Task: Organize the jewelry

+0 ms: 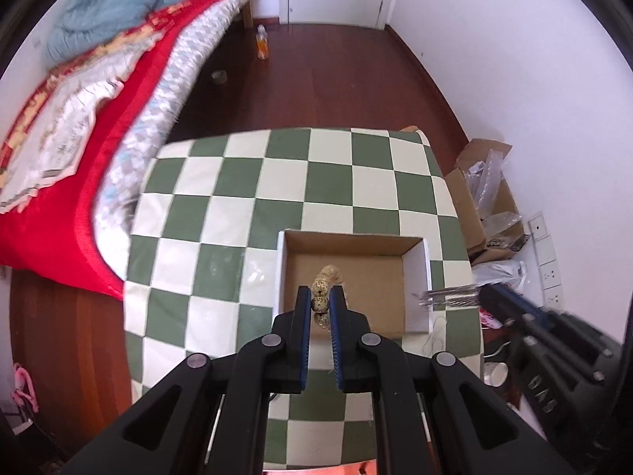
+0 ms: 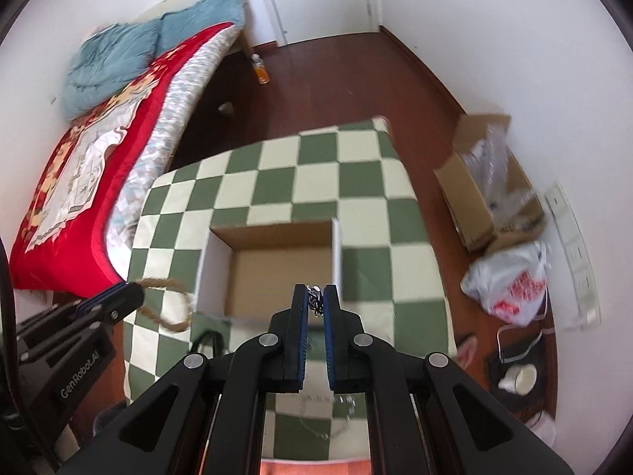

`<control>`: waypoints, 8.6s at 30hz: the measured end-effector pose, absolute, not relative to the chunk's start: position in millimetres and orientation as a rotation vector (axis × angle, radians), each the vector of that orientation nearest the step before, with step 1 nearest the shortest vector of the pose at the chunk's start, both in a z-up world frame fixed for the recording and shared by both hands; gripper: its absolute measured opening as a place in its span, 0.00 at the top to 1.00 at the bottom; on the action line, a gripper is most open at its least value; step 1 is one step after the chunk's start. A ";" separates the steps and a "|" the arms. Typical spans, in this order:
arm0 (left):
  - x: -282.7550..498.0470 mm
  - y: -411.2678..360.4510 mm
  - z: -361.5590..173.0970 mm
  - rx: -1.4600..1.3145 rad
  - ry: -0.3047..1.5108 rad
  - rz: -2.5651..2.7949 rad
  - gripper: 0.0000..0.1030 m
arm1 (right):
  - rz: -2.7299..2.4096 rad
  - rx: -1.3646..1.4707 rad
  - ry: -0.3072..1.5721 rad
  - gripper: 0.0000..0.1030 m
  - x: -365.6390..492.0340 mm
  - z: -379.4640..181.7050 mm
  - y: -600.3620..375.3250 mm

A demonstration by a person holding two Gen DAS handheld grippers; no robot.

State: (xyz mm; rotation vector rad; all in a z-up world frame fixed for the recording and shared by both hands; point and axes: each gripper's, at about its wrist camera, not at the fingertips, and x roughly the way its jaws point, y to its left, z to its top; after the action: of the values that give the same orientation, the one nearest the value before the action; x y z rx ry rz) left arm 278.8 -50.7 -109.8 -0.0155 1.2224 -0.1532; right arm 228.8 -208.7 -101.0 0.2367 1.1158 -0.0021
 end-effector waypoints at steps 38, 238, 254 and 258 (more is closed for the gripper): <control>286.0 -4.0 -169.0 0.121 1.103 0.096 0.00 | -0.090 0.082 1.370 0.00 280.2 -214.4 -175.7; 277.8 -33.6 -139.3 -0.051 1.259 -0.201 0.91 | 0.115 0.295 1.058 0.97 216.8 -75.1 -202.6; 339.9 -26.8 -180.6 -0.064 1.339 -0.112 0.22 | 0.067 0.265 1.306 0.84 315.2 -183.1 -189.6; 335.0 -15.5 -176.6 -0.008 1.294 -0.028 0.04 | 0.004 0.222 1.321 0.16 312.3 -187.7 -197.3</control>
State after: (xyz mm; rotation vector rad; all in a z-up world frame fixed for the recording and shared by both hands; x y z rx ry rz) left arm 335.0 -15.5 -176.6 -0.0082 1.2944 -0.0282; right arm 312.3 -197.3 -187.7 0.2221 1.3212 0.0040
